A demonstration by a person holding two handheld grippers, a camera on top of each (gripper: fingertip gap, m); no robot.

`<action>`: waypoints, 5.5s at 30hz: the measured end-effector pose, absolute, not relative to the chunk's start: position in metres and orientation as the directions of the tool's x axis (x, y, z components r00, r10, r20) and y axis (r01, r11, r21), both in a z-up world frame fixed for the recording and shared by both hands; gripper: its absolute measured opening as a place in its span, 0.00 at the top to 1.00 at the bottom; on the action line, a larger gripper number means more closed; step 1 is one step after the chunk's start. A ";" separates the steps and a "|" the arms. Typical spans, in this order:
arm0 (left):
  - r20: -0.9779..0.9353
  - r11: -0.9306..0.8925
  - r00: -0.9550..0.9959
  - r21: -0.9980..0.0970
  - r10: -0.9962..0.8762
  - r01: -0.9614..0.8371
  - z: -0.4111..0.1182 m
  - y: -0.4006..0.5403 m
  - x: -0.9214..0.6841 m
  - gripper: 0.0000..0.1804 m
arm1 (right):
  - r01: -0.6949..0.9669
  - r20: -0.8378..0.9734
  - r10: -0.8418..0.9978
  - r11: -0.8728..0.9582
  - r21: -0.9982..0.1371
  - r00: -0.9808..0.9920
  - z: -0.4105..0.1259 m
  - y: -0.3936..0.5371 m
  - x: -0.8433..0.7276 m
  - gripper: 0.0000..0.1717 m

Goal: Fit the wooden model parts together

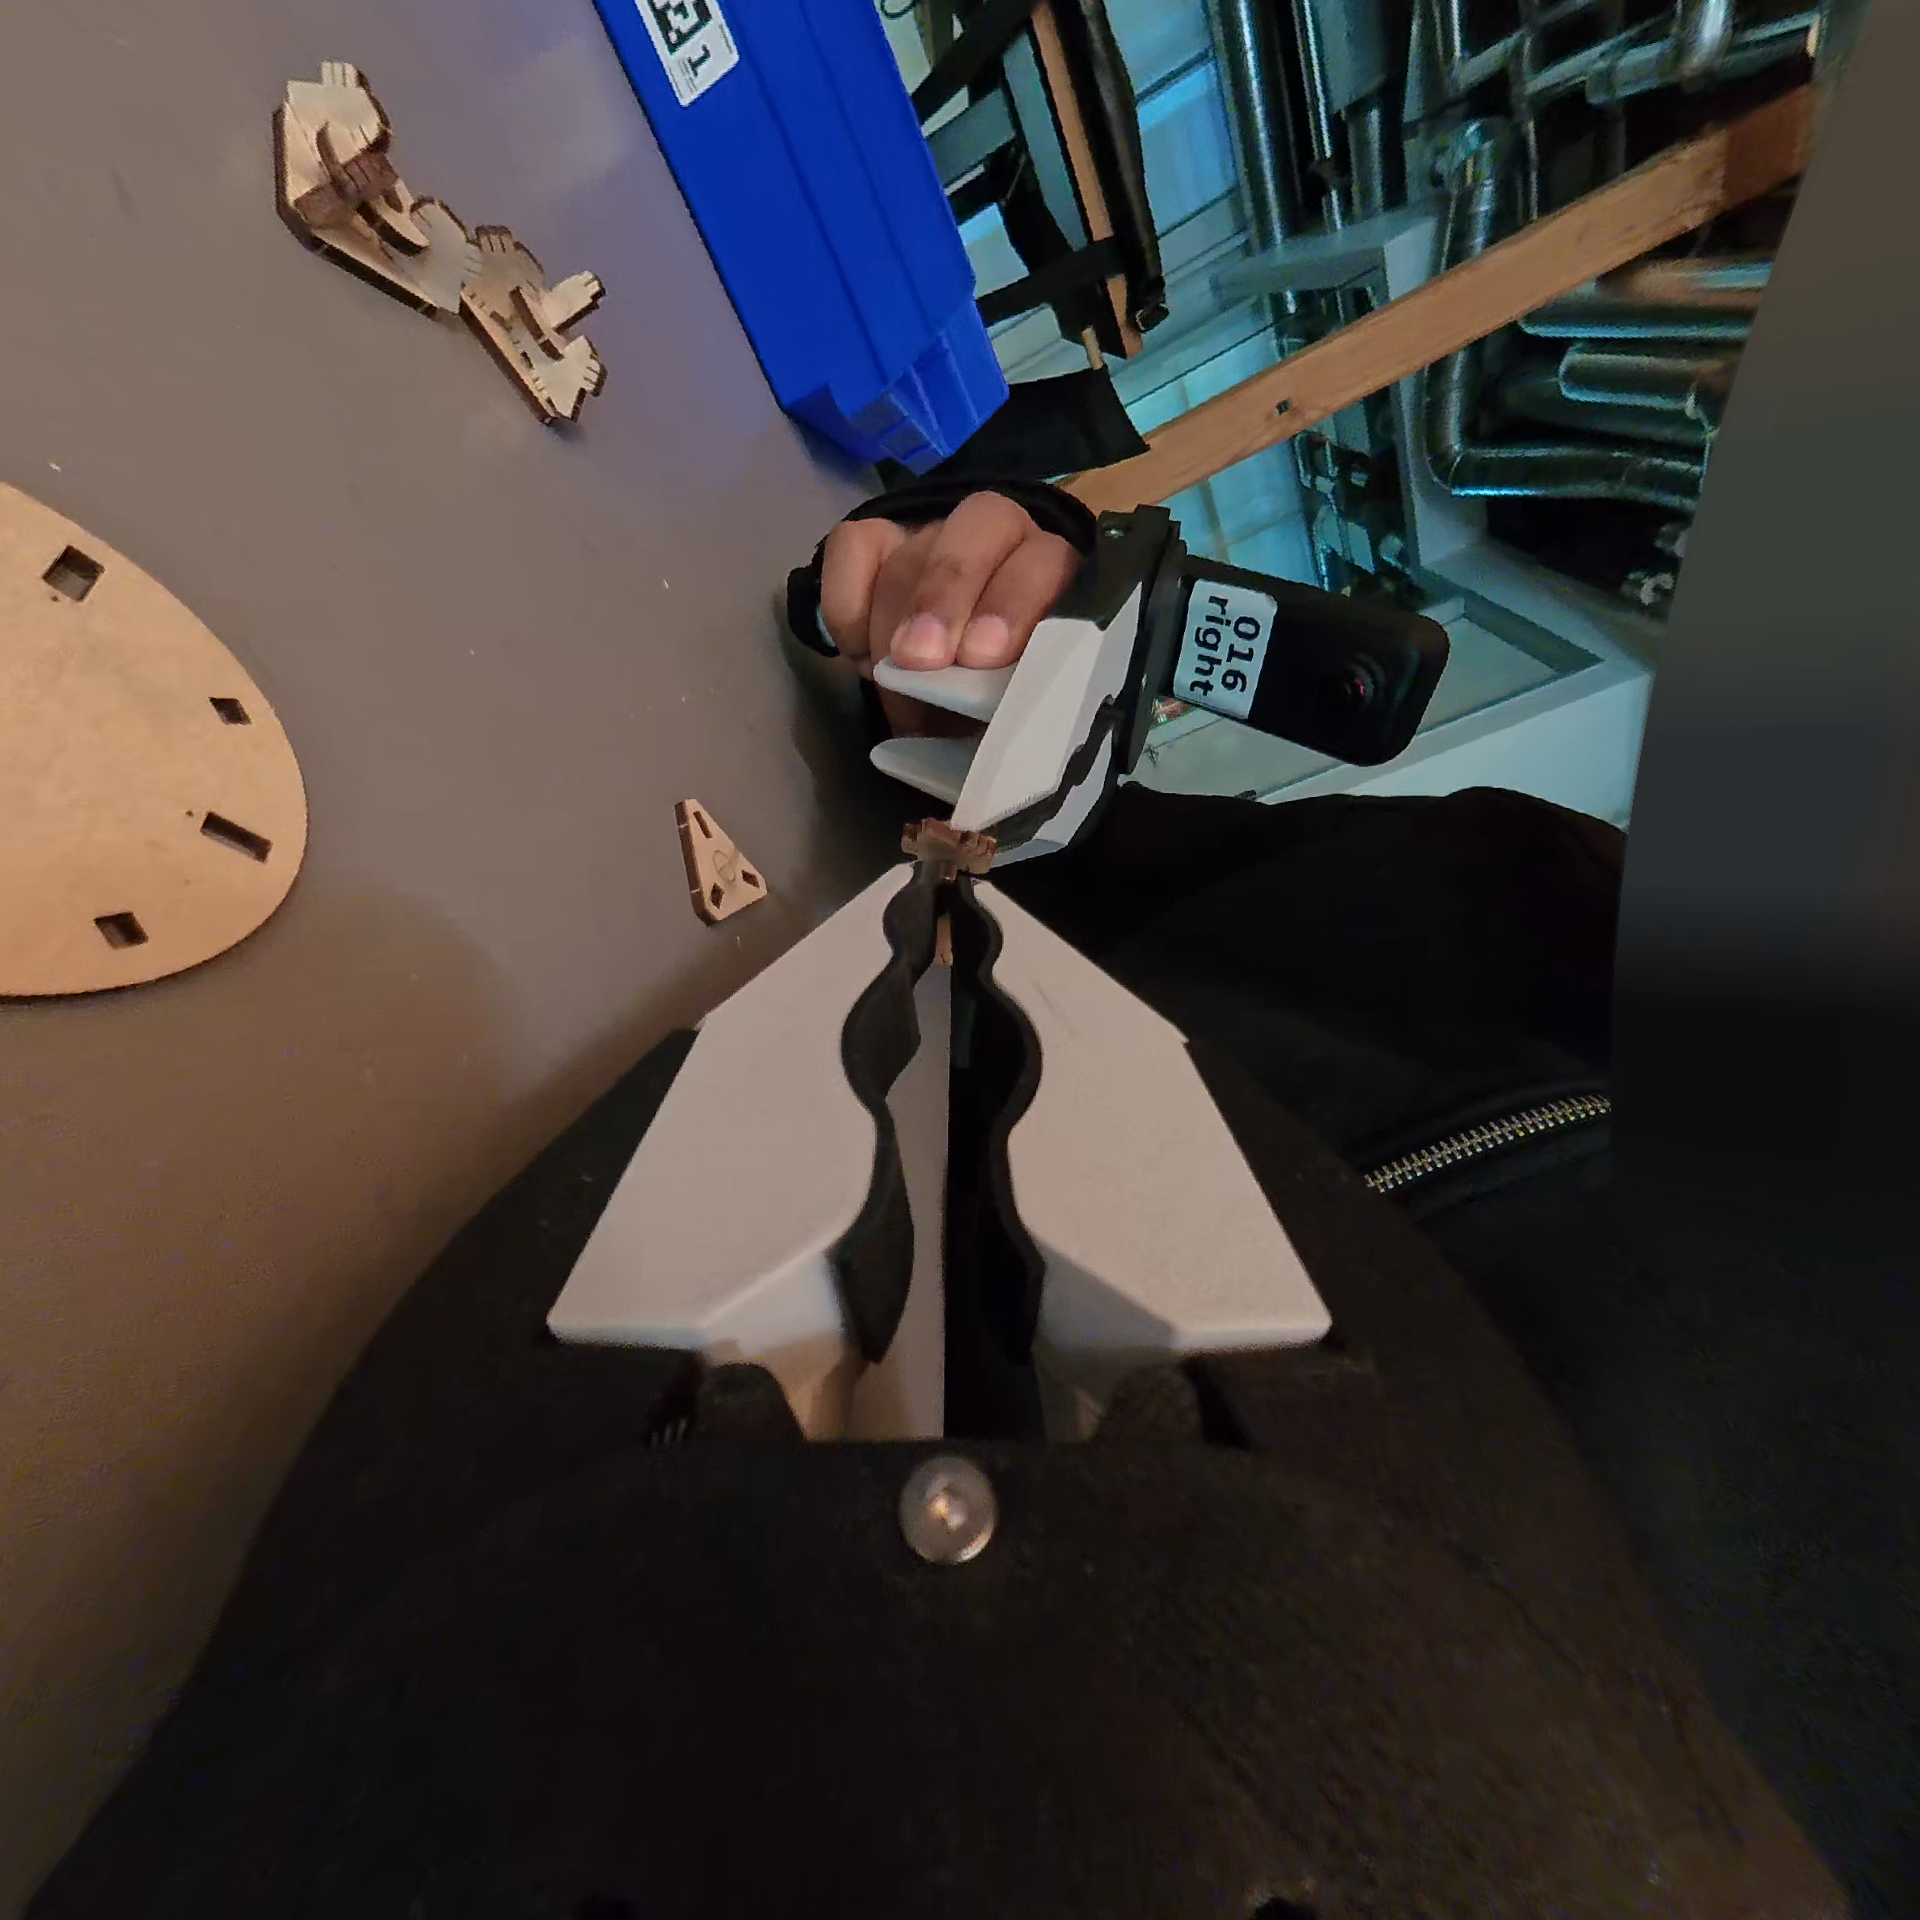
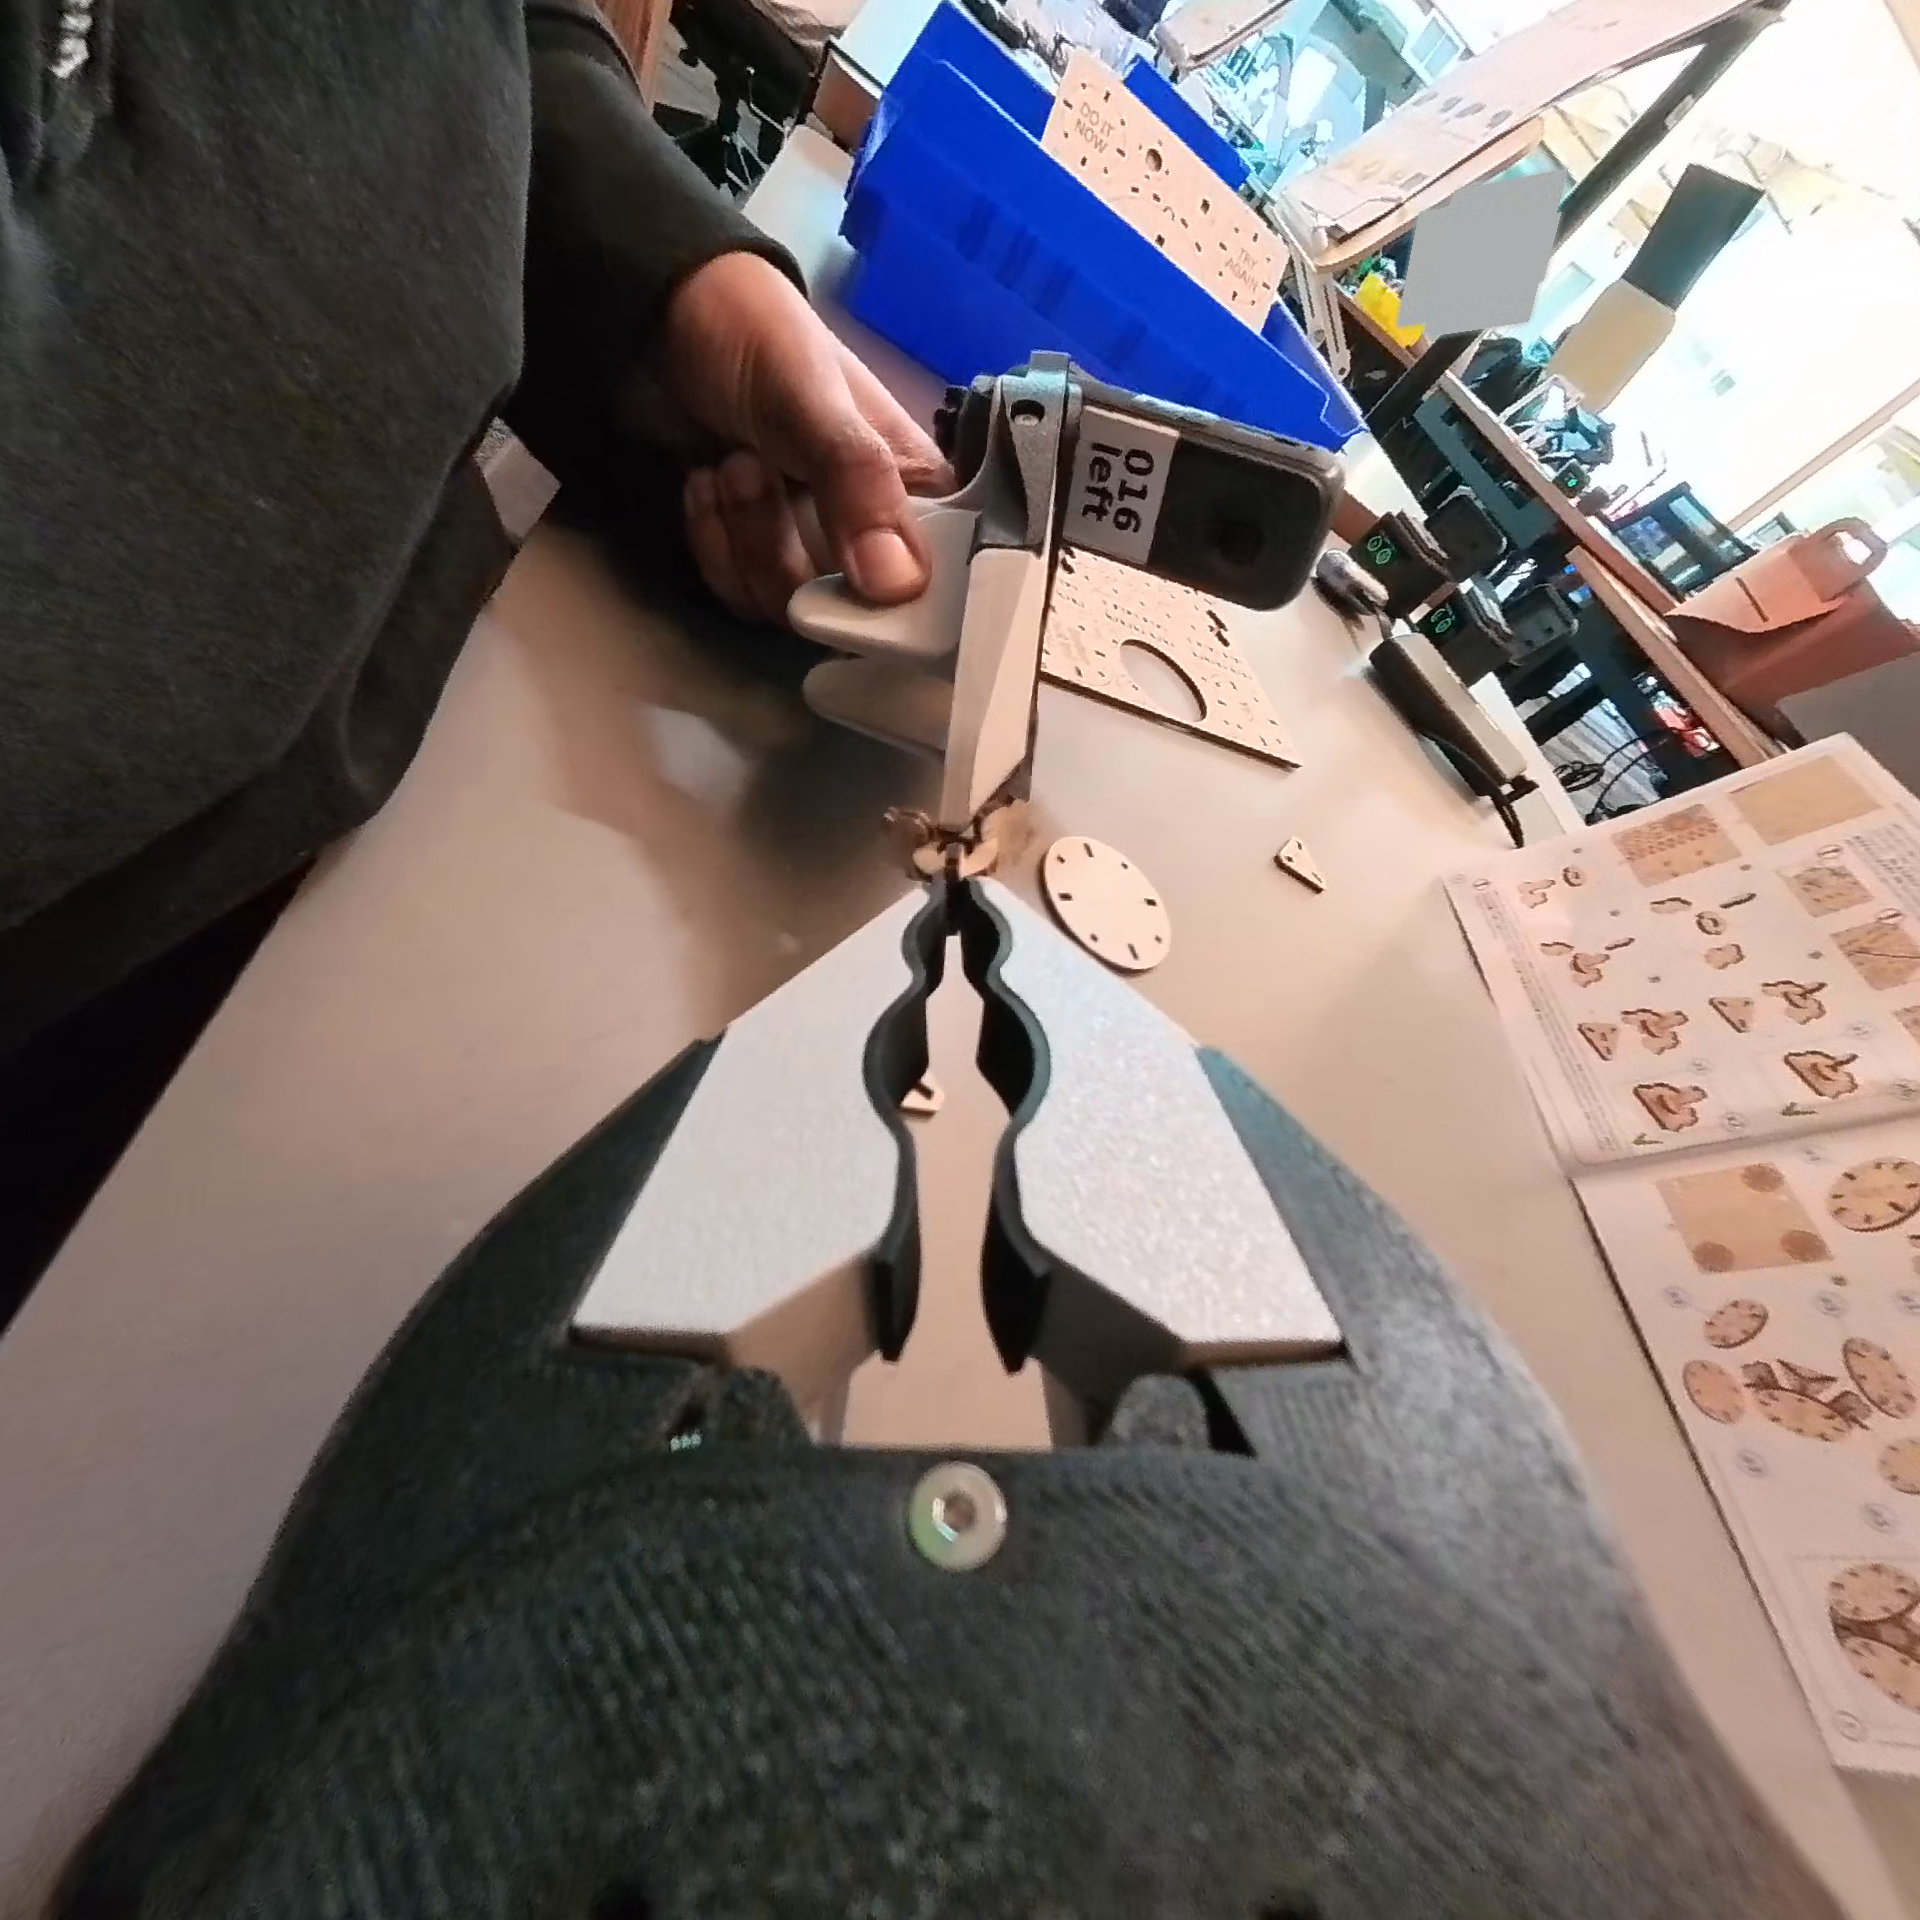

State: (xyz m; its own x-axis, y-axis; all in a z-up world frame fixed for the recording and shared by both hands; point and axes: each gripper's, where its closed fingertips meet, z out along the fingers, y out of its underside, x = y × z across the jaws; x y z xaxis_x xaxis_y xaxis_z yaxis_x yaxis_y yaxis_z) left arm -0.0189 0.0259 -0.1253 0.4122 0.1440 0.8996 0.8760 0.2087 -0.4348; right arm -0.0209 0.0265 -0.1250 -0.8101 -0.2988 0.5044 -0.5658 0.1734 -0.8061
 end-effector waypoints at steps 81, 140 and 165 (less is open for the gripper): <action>0.428 0.258 0.785 -0.903 0.447 0.345 -0.076 0.019 -0.022 0.99 | 0.034 -0.048 -0.272 0.059 -0.998 -0.961 -0.078 0.015 -0.027 0.91; 0.849 0.398 0.476 -0.527 0.228 0.751 -0.111 0.014 -0.050 0.99 | -0.663 0.692 -0.010 0.297 -0.687 -0.721 -0.114 0.004 -0.048 0.86; 0.732 0.461 0.616 -0.671 0.289 0.581 -0.089 0.002 -0.038 0.88 | 0.013 -0.031 -0.042 0.382 -0.924 -0.999 -0.128 0.033 -0.052 0.91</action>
State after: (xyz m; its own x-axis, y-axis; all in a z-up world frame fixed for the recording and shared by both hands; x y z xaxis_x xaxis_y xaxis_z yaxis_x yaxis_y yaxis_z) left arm -0.0384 0.0021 -0.0891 0.6164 0.2895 0.7323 0.5806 0.4611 -0.6710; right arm -0.0519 0.0326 -0.1276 -0.9987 -0.0416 -0.0310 0.0128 0.3823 -0.9240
